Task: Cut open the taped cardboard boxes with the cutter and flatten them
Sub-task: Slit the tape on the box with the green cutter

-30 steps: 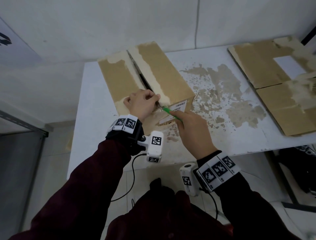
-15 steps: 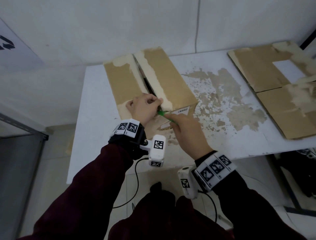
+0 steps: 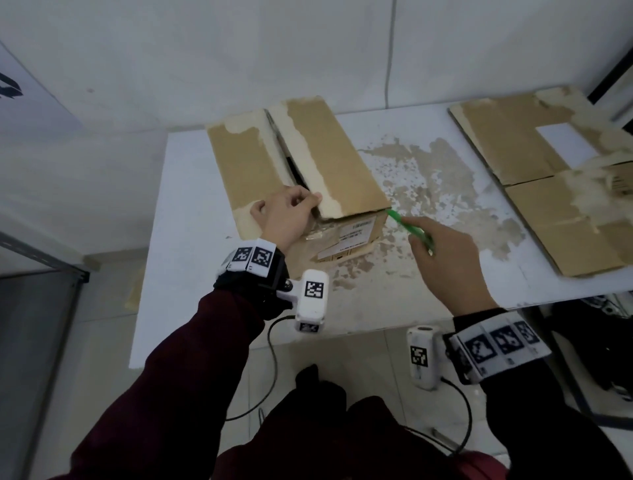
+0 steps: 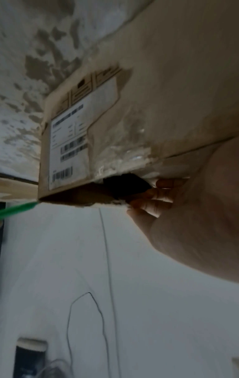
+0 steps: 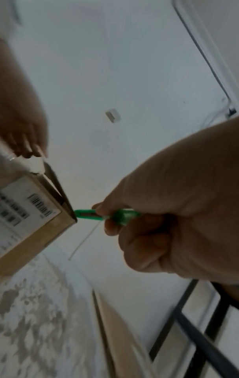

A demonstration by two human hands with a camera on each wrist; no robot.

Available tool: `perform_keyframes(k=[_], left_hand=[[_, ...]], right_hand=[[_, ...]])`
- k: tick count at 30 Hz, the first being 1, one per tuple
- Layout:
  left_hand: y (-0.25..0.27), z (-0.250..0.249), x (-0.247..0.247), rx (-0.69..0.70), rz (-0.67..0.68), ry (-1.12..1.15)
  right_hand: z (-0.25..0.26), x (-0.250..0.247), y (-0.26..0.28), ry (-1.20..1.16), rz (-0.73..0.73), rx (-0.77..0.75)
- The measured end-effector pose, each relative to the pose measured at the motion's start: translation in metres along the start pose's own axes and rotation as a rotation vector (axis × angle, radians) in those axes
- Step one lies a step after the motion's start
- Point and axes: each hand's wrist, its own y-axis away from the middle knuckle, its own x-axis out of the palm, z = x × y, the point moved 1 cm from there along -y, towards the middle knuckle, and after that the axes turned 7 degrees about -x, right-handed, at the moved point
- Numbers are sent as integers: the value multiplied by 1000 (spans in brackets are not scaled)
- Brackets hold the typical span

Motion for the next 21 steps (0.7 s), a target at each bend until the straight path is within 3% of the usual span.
perform_keyframes(k=[4,8,11,13,16,19,21], left_hand=[[-6,6,-1,159,24,-140],[-13,20,-24,342,334,-223],[-16,21,-56,393,487,-478],[-21,12,-80,415,427,-760],[-35,-3,-108,440,194,-1108],[-51,-11,-107,401,-29,-1201],[-53,-11,-97,322,-50,-1141]], right_hand=[[1,-5,-1,-200,31,36],[-1,-4,-4,-387,-36,41],[-11,-6,-20,-485,-130,110],[-17,-8,-35,-525,-207,173],[-26,-11,-55,-411,-243,184],[-31,-4,-67,-353,-154,243],[-30,8,-65,-504,-77,327]])
